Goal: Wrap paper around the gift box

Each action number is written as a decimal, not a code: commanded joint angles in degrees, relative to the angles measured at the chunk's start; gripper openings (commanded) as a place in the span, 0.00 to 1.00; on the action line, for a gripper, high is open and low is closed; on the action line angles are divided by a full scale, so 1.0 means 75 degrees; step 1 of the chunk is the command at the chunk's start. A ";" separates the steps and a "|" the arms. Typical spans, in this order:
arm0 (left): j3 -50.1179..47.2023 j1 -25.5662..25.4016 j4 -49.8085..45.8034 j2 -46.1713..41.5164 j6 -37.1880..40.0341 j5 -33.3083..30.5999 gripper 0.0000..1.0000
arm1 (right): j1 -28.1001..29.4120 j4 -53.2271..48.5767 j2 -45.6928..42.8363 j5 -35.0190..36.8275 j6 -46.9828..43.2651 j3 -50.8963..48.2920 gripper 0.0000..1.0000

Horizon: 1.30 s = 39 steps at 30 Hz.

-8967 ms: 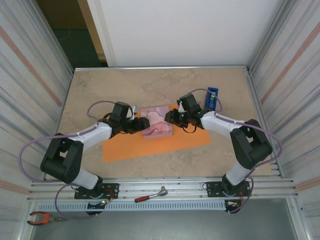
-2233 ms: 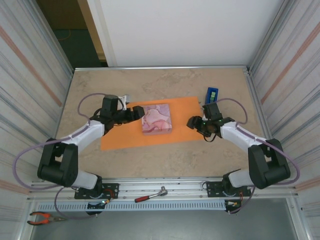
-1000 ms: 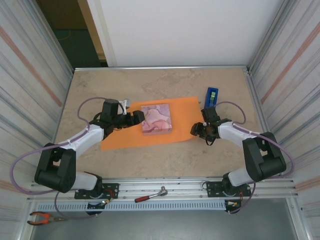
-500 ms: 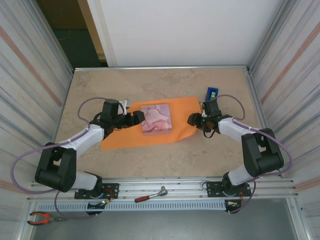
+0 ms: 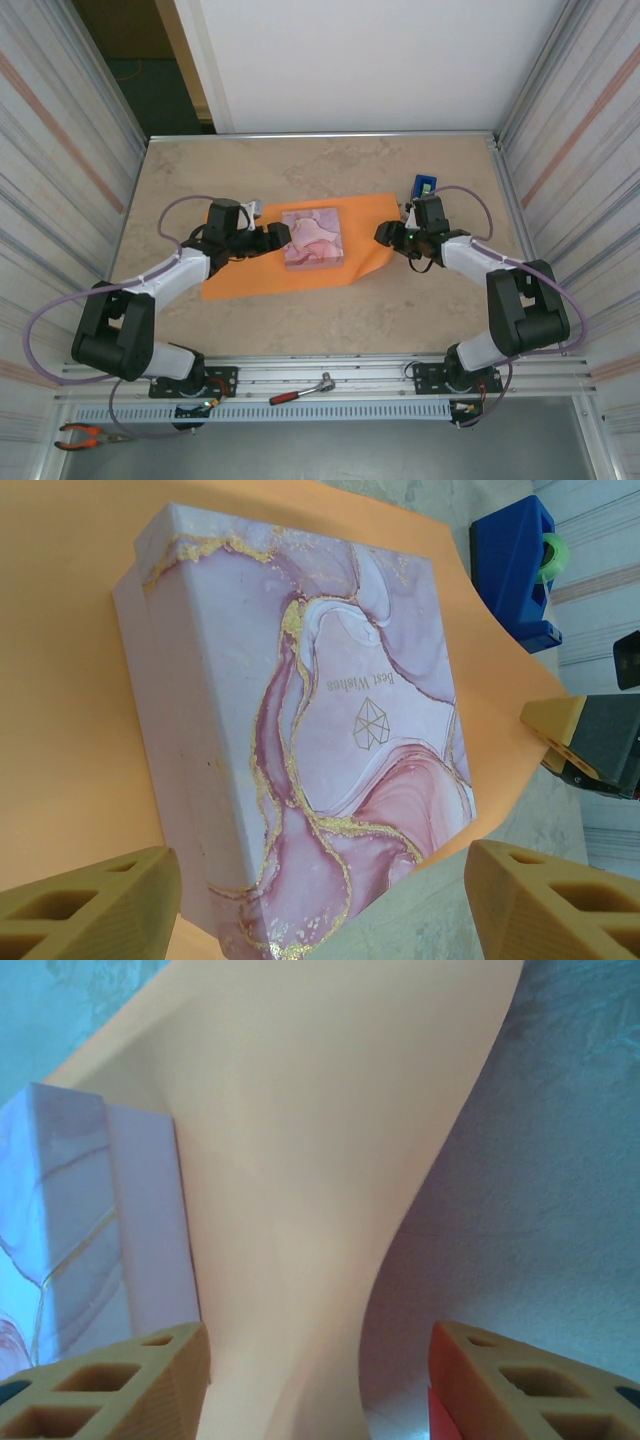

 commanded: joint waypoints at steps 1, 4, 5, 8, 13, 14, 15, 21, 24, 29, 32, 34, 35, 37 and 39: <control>0.0117 -0.0056 -0.0074 -0.0029 0.0036 -0.0063 0.75 | -0.0037 -0.0799 -0.0695 0.0904 0.0103 0.0022 0.66; 0.0098 -0.0057 -0.0217 0.0043 0.0185 -0.0094 0.75 | 0.0042 -0.1358 -0.1446 0.1394 0.0243 -0.0034 0.70; 0.0078 -0.0062 -0.0206 0.0085 0.0215 -0.0081 0.75 | 0.0111 -0.1491 -0.1671 0.1444 0.0244 -0.0015 0.71; 0.0062 -0.0077 -0.0088 0.0234 0.0210 -0.0040 0.75 | 0.0344 -0.1502 -0.1858 0.1090 0.0232 0.0174 0.72; 0.0115 -0.0181 0.0019 0.0483 0.0193 -0.0040 0.75 | 0.1025 -0.0983 -0.0715 0.0187 0.0344 0.0925 0.71; 0.0128 -0.0208 0.0019 0.0539 0.0201 -0.0035 0.75 | 0.1189 -0.0801 -0.0398 0.0030 0.0408 0.1092 0.70; 0.0133 -0.0220 0.0028 0.0581 0.0212 -0.0028 0.75 | 0.1328 -0.0646 -0.0126 -0.0061 0.0461 0.1228 0.69; 0.0221 -0.0261 0.0064 0.0789 0.0278 -0.0009 0.72 | 0.1992 -0.0266 0.1144 -0.0161 0.0592 0.1979 0.69; 0.0268 -0.0267 0.0076 0.0944 0.0307 0.0030 0.71 | 0.2119 -0.0184 0.1528 -0.0131 0.0649 0.2110 0.69; 0.0373 -0.0268 0.0214 0.1238 0.0314 0.0126 0.69 | 0.2201 0.0013 0.1926 -0.0242 0.0750 0.2147 0.66; 0.0481 -0.0288 0.0304 0.1418 0.0314 0.0199 0.64 | 0.2232 0.0097 0.2080 -0.0353 0.0785 0.2191 0.58; 0.0556 -0.0314 0.0343 0.1508 0.0325 0.0273 0.59 | 0.2244 0.0134 0.2139 -0.0400 0.0805 0.2235 0.51; 0.0592 -0.0323 0.0345 0.1529 0.0331 0.0299 0.57 | 0.2251 0.0156 0.2134 -0.0435 0.0812 0.2251 0.48; 0.0643 -0.0348 0.0357 0.1547 0.0347 0.0329 0.54 | 0.2257 0.0212 0.2124 -0.0473 0.0841 0.2276 0.41; 0.0697 -0.0348 0.0369 0.1523 0.0347 0.0351 0.54 | 0.2257 0.0230 0.2096 -0.0505 0.0874 0.2349 0.36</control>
